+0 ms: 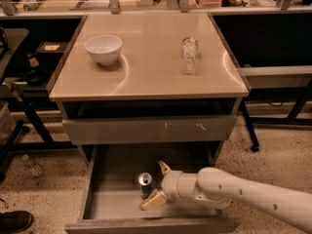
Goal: Pick redbull can from middle drawer and place on counter
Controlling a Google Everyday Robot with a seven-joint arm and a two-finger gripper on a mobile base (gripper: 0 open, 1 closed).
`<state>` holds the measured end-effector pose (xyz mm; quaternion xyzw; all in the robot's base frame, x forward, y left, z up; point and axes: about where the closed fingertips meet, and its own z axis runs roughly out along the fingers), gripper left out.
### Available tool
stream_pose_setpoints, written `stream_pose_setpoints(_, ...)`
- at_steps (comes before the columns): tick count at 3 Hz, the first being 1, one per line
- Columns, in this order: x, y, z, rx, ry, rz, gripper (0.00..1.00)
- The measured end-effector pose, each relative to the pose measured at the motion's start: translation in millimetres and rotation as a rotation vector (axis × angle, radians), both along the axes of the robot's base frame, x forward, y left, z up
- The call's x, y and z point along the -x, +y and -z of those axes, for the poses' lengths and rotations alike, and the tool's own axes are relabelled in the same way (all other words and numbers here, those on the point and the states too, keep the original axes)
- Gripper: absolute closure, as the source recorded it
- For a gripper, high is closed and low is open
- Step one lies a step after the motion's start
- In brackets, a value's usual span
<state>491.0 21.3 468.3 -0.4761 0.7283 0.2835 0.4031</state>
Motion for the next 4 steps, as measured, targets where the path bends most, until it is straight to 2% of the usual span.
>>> stream_pose_setpoints(1,-6,11,2,-0.018,0.004,-0.003,0.00)
stream_pose_setpoints(3,-19,47,6,-0.054,0.003,-0.059,0.00)
stream_pose_setpoints(4,-20,60,13,-0.045,-0.002,-0.065,0.18)
